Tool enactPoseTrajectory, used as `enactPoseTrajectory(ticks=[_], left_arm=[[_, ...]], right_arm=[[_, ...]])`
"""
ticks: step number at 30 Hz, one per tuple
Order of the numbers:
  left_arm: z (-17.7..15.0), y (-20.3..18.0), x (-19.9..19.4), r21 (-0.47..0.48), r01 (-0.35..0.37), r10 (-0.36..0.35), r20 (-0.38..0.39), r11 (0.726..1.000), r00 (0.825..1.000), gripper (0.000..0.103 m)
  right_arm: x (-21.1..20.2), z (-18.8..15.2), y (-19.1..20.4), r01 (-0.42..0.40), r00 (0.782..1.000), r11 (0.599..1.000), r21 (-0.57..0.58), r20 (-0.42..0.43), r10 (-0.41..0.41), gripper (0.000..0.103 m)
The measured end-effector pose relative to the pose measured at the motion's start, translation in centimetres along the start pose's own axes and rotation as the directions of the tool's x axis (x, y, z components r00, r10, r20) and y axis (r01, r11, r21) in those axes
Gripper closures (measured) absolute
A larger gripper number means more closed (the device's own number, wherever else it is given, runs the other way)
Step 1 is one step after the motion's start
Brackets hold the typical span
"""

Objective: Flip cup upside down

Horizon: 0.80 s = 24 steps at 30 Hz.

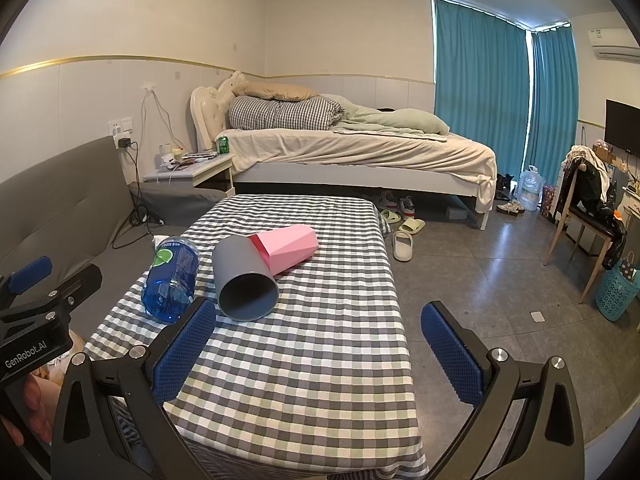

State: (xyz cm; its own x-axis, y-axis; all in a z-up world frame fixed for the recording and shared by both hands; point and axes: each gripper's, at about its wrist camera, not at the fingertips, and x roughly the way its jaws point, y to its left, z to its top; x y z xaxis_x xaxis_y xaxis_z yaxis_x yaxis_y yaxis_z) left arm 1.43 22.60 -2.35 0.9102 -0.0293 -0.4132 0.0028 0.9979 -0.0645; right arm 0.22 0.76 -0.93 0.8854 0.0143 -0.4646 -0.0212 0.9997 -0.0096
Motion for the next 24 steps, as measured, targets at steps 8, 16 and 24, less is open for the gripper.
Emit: enactPoseTrajectory(ticks=[8, 16, 24], left_arm=[[-0.04, -0.02, 0.06, 0.000, 0.000, 0.000, -0.001, 1.000, 1.000, 0.004], [-0.03, -0.02, 0.04, 0.000, 0.000, 0.000, -0.001, 1.000, 1.000, 0.004], [-0.15, -0.07, 0.21, -0.007, 0.005, -0.005, -0.010, 1.000, 1.000, 0.004]], right_arm=[[0.03, -0.05, 0.05, 0.000, 1.000, 1.000, 0.000, -0.002, 0.000, 0.000], [0.05, -0.08, 0.09, 0.000, 1.000, 1.000, 0.000, -0.002, 0.000, 0.000], [0.12, -0.14, 0.18, -0.001, 1.000, 1.000, 0.000, -0.005, 0.000, 0.000]])
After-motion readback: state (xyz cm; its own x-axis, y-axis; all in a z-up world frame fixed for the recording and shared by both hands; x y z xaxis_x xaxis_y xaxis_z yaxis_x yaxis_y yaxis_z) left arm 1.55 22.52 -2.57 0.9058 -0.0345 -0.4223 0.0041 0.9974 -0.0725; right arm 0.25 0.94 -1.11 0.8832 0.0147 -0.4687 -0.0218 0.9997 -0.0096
